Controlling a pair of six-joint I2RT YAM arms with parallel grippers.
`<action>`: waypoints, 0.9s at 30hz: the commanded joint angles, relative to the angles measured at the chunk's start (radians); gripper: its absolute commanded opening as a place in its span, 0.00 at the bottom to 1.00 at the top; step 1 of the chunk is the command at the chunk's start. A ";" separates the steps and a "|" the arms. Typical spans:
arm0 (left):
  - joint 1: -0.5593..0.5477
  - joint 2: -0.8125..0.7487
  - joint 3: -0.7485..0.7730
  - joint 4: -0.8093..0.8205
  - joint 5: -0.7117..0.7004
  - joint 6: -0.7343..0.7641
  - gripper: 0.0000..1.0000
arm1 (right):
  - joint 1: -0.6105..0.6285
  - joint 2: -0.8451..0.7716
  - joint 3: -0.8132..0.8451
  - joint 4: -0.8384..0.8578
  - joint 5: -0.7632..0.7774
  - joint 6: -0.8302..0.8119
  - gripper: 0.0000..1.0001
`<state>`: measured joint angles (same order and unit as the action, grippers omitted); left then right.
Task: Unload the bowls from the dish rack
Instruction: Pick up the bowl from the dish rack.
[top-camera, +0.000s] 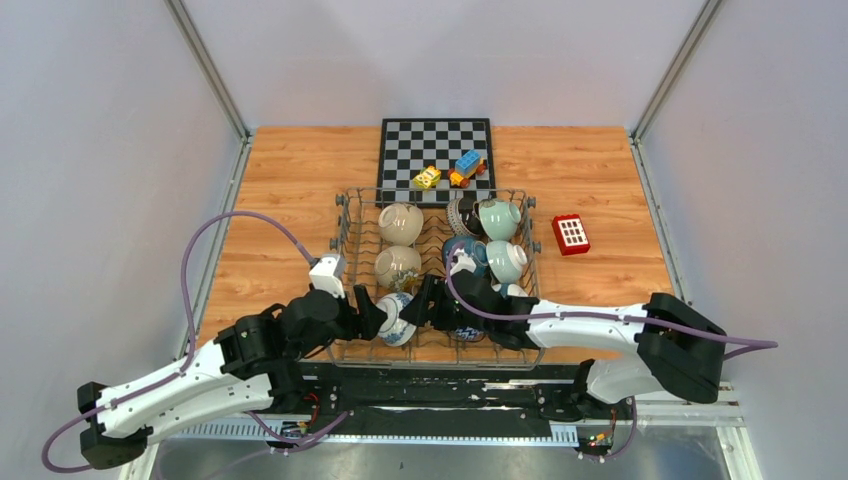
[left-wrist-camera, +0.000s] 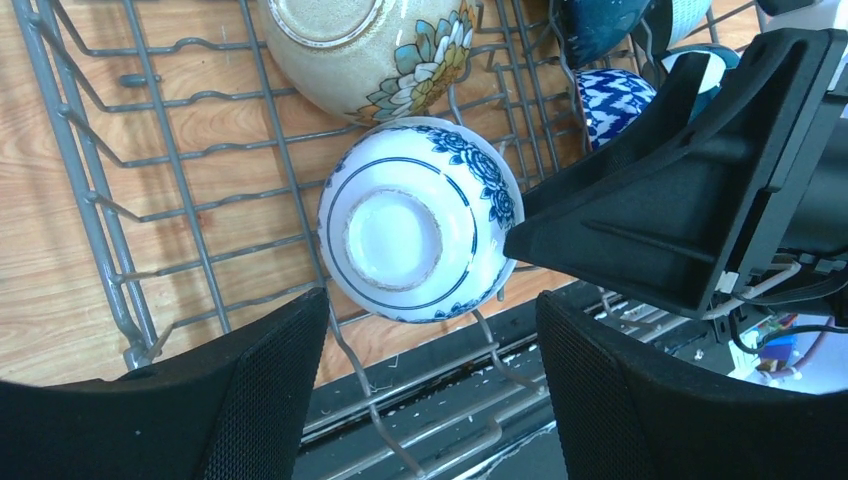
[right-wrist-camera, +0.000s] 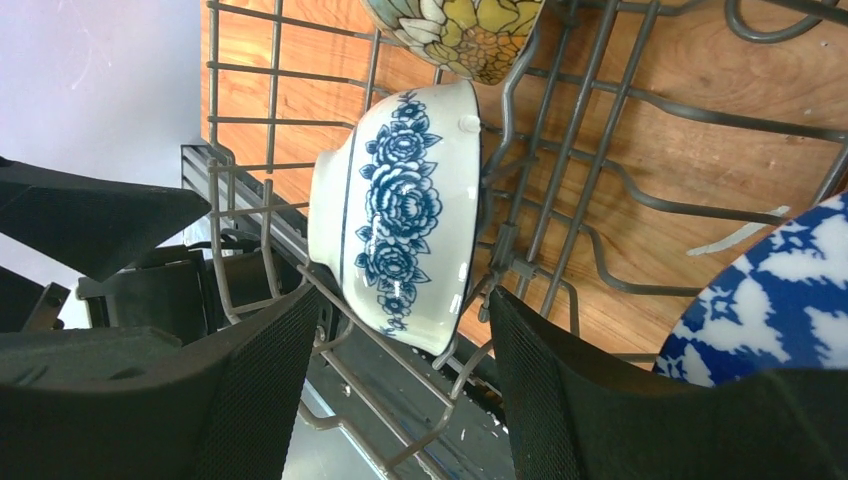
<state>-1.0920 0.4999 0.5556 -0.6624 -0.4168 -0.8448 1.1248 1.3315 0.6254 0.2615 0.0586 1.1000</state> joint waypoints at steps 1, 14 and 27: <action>-0.007 0.008 -0.013 0.030 -0.001 -0.014 0.78 | -0.019 0.015 -0.031 0.061 -0.042 0.007 0.67; -0.006 0.032 -0.066 0.067 -0.006 -0.038 0.72 | -0.038 0.049 -0.061 0.204 -0.157 -0.008 0.61; -0.006 0.038 -0.097 0.073 -0.013 -0.052 0.69 | -0.041 0.095 -0.104 0.354 -0.197 0.006 0.47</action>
<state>-1.0920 0.5335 0.4755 -0.6132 -0.4137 -0.8787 1.0969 1.4021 0.5407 0.5354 -0.1081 1.1046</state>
